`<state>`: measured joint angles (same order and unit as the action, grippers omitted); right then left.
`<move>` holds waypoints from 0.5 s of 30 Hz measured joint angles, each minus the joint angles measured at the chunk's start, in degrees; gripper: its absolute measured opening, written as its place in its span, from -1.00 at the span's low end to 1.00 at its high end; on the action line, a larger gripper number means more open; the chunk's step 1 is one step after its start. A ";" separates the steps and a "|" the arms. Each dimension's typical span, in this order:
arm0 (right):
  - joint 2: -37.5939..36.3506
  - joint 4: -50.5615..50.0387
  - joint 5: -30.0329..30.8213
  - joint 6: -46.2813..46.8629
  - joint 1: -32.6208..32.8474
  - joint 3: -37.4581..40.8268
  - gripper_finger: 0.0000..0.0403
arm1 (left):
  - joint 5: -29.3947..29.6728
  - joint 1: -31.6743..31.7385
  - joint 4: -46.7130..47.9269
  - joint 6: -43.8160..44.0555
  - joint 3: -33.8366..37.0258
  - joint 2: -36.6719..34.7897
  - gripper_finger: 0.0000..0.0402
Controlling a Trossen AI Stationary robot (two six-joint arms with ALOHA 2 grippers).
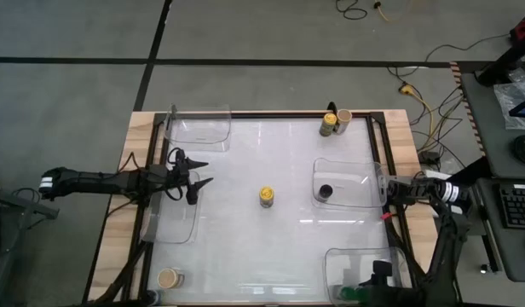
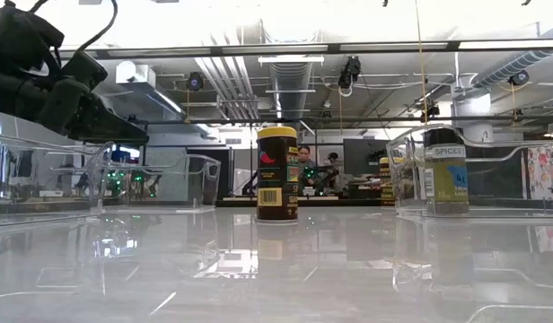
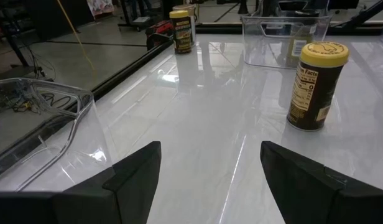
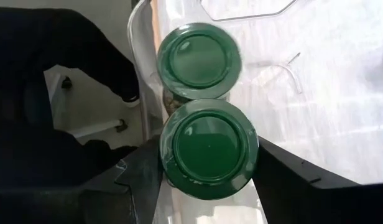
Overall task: Sort spices by type
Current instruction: Put the green seasoning bottle into the bottom transparent bin
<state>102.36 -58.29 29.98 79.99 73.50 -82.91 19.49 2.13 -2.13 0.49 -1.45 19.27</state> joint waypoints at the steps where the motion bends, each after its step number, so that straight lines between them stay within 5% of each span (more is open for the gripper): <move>1: 0.23 0.48 0.01 -0.02 -0.01 0.04 0.03 | -0.01 -0.01 -0.02 0.00 -0.01 0.00 0.30; 15: 1.18 0.77 0.21 0.11 -0.03 0.04 0.16 | 0.00 0.00 -0.20 -0.01 -0.01 0.00 0.30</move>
<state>103.55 -57.52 30.18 80.10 73.47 -82.87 19.49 2.13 -2.33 0.48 -1.46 19.27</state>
